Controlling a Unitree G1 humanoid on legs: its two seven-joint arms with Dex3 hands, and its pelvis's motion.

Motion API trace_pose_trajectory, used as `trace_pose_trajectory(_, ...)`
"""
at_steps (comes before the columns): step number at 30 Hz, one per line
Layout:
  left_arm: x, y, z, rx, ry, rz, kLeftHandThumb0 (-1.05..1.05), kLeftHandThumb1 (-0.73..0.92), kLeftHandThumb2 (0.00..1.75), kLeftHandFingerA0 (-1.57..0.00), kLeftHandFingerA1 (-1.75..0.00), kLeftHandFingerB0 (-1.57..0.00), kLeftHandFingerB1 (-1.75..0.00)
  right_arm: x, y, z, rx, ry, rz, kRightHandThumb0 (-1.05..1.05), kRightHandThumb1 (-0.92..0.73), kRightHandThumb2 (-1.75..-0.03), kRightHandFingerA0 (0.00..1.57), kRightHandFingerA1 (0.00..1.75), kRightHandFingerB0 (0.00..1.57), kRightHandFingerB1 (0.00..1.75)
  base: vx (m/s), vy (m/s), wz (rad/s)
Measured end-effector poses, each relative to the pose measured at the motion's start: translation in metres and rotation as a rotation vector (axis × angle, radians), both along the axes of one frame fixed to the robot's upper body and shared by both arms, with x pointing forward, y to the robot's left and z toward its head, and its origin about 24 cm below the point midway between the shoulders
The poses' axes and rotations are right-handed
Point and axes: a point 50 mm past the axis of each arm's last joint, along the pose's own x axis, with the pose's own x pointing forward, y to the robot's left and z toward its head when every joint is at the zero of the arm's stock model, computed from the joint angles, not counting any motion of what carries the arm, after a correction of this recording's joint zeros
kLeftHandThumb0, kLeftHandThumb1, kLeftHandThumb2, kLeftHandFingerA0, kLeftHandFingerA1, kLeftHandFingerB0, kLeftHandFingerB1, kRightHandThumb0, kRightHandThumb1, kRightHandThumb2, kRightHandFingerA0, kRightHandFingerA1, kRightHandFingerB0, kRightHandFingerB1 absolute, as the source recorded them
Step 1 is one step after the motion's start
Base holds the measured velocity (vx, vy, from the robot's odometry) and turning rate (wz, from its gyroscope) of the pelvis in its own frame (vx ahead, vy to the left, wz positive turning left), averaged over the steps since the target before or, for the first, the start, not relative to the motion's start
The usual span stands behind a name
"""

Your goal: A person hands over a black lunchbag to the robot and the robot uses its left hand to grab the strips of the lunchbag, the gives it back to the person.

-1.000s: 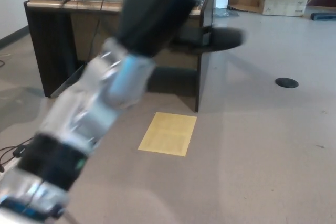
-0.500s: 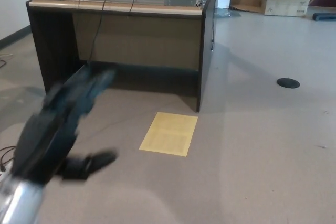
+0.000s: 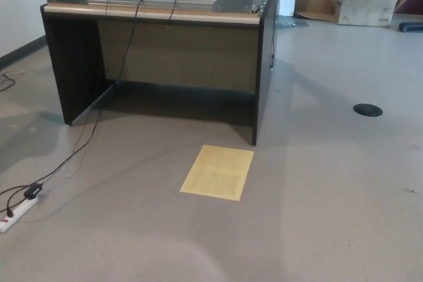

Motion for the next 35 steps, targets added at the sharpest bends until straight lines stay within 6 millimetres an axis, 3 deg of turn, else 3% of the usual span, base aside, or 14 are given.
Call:
trace_pose_trajectory(1, -0.001, 0.002, -0.001, -0.005, 0.002, 0.008, -0.72, 0.71, 0.62, -0.19, -0.29, -0.21, -0.28, 0.0, 0.0, 0.0, 0.0, 0.0, -0.002, -0.62, -0.58, -0.97, 0.38, 0.56, 0.32, 0.5, 0.0, 0.0, 0.0)
trace_pose_trajectory(2, -0.001, 0.004, -0.001, -0.014, 0.001, 0.017, -0.71, 0.7, 0.62, -0.19, -0.29, -0.21, -0.28, -0.001, -0.001, 0.0, 0.001, 0.0, -0.007, -0.6, -0.72, -0.61, 0.43, 0.44, 0.41, 0.39, 0.0, 0.0, 0.0)
trace_pose_trajectory(3, -0.001, 0.005, -0.001, -0.023, -0.001, 0.021, -0.71, 0.7, 0.62, -0.19, -0.29, -0.21, -0.28, -0.002, -0.002, -0.001, 0.001, 0.003, -0.011, -0.6, -0.72, -0.61, 0.43, 0.44, 0.41, 0.39, 0.0, 0.0, 0.0)
trace_pose_trajectory(4, -0.001, 0.005, -0.001, -0.032, -0.001, 0.023, -0.7, 0.69, 0.62, -0.21, -0.3, -0.22, -0.28, -0.004, -0.002, -0.003, 0.002, 0.007, -0.017, -0.6, -0.58, -0.97, 0.38, 0.57, 0.3, 0.5, 0.0, 0.0, 0.0)
trace_pose_trajectory(9, 0.006, 0.005, 0.0, -0.047, -0.009, 0.012, -0.68, 0.66, 0.61, -0.23, -0.3, -0.21, -0.28, -0.004, -0.004, -0.003, 0.002, 0.007, -0.03, -0.6, -0.57, -0.97, 0.37, 0.57, 0.3, 0.5, 0.0, 0.0, 0.0)
trace_pose_trajectory(19, 0.003, 0.002, -0.007, -0.057, 0.026, -0.012, -0.68, 0.67, 0.61, -0.23, -0.31, -0.22, -0.28, -0.009, -0.007, -0.006, 0.003, 0.02, -0.047, -0.59, -0.57, -0.97, 0.38, 0.57, 0.29, 0.5, 0.0, 0.0, 0.0)
trace_pose_trajectory(20, 0.003, 0.002, -0.008, -0.058, 0.029, -0.013, -0.68, 0.66, 0.61, -0.23, -0.31, -0.22, -0.28, -0.01, -0.007, -0.007, 0.003, 0.024, -0.049, -0.59, -0.72, -0.62, 0.43, 0.43, 0.4, 0.39, 0.0, 0.0, 0.0)
trace_pose_trajectory(21, 0.003, 0.002, -0.008, -0.06, 0.03, -0.015, -0.67, 0.66, 0.6, -0.24, -0.31, -0.22, -0.28, -0.011, -0.008, -0.008, 0.003, 0.027, -0.05, -0.59, -0.57, -0.96, 0.38, 0.57, 0.29, 0.5, 0.0, 0.0, 0.0)
trace_pose_trajectory(31, 0.008, -0.001, -0.005, -0.078, 0.025, -0.041, -0.67, 0.66, 0.6, -0.28, -0.32, -0.23, -0.29, -0.014, -0.012, -0.009, 0.002, 0.028, -0.066, -0.63, -0.58, -0.96, 0.38, 0.56, 0.31, 0.5, 0.0, 0.0, 0.0)
trace_pose_trajectory(32, 0.009, -0.001, -0.005, -0.08, 0.024, -0.043, -0.68, 0.68, 0.61, -0.31, -0.34, -0.24, -0.29, -0.014, -0.012, -0.008, 0.003, 0.027, -0.068, -0.59, -0.71, -0.61, 0.44, 0.43, 0.42, 0.39, 0.0, 0.0, 0.0)
trace_pose_trajectory(35, 0.01, -0.001, -0.004, -0.082, 0.021, -0.047, -0.69, 0.66, 0.61, -0.32, -0.34, -0.24, -0.29, -0.014, -0.012, -0.008, 0.004, 0.025, -0.07, -0.6, -0.71, -0.61, 0.44, 0.44, 0.41, 0.39, 0.0, 0.0, 0.0)
